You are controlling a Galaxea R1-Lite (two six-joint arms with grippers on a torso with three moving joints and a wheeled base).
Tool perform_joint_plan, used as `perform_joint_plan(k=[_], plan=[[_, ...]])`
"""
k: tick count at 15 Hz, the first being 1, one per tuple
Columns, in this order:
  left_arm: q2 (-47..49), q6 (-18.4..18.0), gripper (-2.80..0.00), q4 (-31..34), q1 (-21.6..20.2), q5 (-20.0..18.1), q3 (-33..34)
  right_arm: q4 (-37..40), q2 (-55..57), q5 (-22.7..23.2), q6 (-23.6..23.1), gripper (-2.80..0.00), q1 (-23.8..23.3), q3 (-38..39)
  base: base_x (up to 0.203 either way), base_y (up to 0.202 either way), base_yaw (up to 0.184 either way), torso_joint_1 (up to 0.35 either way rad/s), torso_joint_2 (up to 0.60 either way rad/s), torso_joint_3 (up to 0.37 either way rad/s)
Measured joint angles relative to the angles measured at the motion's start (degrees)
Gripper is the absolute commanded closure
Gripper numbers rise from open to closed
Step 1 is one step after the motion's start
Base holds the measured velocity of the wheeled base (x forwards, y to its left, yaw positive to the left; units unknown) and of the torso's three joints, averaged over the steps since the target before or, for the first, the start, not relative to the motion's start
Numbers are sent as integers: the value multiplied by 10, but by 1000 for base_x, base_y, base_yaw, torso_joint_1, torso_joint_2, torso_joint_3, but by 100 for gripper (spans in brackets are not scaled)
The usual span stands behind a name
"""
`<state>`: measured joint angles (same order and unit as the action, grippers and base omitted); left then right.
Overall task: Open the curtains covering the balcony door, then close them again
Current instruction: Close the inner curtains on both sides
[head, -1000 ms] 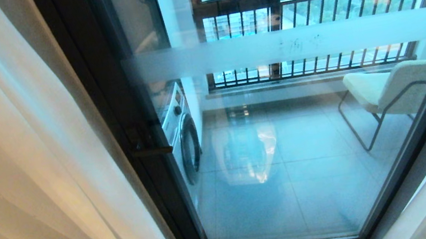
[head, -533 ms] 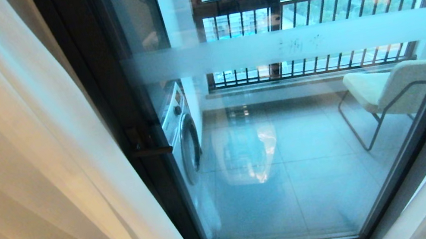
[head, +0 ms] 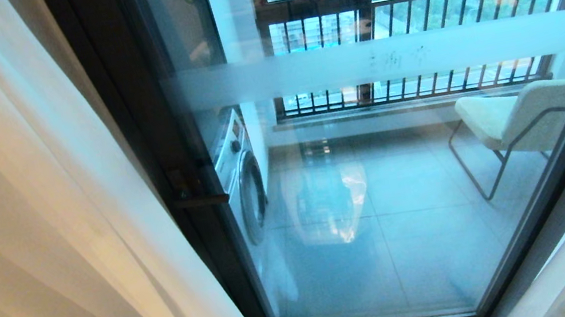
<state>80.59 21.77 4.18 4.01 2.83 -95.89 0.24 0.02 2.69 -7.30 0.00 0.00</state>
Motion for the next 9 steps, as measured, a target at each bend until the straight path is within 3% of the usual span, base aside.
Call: perform_joint_plan(k=[7, 9], plan=[[-2, -4, 0, -1, 1, 0, 6, 0, 0, 0, 0, 0, 0, 0, 0, 0, 0, 0, 0, 0], [-1, -22, 0, -1, 1, 0, 8, 0, 0, 0, 0, 0, 0, 0, 0, 0, 0, 0, 0, 0]])
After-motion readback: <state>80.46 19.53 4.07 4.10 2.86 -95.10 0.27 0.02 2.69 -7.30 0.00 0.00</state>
